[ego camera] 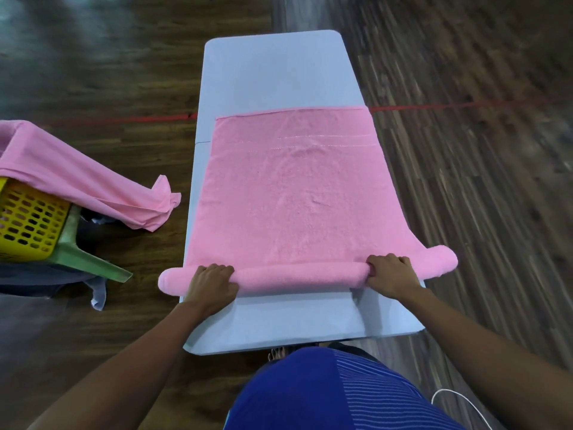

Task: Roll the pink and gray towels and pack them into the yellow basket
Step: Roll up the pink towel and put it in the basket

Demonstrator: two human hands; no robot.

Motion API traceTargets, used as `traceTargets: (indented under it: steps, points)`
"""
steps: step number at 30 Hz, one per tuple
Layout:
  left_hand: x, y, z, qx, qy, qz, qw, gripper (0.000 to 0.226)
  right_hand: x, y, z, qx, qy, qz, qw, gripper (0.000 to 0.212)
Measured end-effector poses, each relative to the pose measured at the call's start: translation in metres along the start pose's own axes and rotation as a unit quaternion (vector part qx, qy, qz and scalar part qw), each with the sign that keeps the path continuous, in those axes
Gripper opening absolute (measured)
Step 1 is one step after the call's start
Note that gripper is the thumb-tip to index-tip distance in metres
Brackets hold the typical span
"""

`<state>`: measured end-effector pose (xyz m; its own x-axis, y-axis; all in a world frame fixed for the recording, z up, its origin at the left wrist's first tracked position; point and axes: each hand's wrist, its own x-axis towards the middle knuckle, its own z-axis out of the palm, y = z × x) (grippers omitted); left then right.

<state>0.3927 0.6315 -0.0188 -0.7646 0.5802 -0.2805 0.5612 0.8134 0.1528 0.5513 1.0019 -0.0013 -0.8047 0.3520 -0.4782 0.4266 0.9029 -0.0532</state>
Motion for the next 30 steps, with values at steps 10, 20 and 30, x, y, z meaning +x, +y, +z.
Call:
traceTargets:
  steps: [10,20,30]
  points:
    - [0.007,0.004,-0.001,-0.024,0.162,-0.013,0.986,0.027,0.006,0.009,0.007,0.067,0.239,0.007,0.969,0.013]
    - [0.010,0.006,0.012,0.032,0.074,-0.006,0.997,0.038,0.001,0.011,0.023,-0.003,0.145,0.000,0.989,0.041]
    - [0.009,0.006,-0.017,-0.001,-0.129,-0.035,0.991,0.021,0.002,0.011,-0.028,0.034,-0.127,-0.008,0.991,0.012]
